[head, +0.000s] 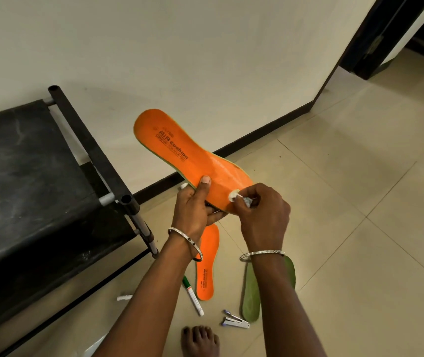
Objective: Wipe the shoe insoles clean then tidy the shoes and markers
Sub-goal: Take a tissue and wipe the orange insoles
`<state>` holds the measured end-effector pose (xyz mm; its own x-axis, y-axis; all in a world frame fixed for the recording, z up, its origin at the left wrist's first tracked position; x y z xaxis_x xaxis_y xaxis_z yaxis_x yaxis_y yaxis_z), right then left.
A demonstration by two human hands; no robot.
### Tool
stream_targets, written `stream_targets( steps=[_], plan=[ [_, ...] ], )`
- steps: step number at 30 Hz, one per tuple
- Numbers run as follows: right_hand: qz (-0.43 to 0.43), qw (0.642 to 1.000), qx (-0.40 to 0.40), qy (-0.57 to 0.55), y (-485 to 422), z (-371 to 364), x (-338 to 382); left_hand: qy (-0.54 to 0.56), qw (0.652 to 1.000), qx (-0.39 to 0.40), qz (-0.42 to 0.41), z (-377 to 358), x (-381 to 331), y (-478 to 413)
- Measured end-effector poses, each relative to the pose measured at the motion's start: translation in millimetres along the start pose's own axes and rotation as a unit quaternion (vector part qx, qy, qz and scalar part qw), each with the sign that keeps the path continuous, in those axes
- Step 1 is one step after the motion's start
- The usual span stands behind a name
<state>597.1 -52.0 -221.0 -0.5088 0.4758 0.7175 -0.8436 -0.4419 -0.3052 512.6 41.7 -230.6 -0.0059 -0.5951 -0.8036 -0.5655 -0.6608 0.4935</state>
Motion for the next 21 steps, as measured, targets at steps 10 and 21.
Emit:
stream_targets(
  steps=[10,21],
  plan=[
    [0.075,0.995,-0.003,-0.059,10.1,-7.9,33.3,-0.048,0.999,-0.012,-0.008,1.4,2.8,-1.9],
    [0.013,1.000,-0.012,-0.004,0.8,-3.1,0.1,-0.030,1.000,0.005,-0.006,2.4,-1.9,-1.1]
  ],
)
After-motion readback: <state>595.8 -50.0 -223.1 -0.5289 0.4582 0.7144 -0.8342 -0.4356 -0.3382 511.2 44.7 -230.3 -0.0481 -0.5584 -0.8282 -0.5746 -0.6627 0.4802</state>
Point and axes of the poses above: each hand's wrist, its own y-axis away from the middle knuckle, its own z-axis out of the back of the hand, x = y × z, the point moved 2 cm from there along -y, towards the middle knuckle, and after that the axes turned 7 degrees about z, right-handed, at the moved point
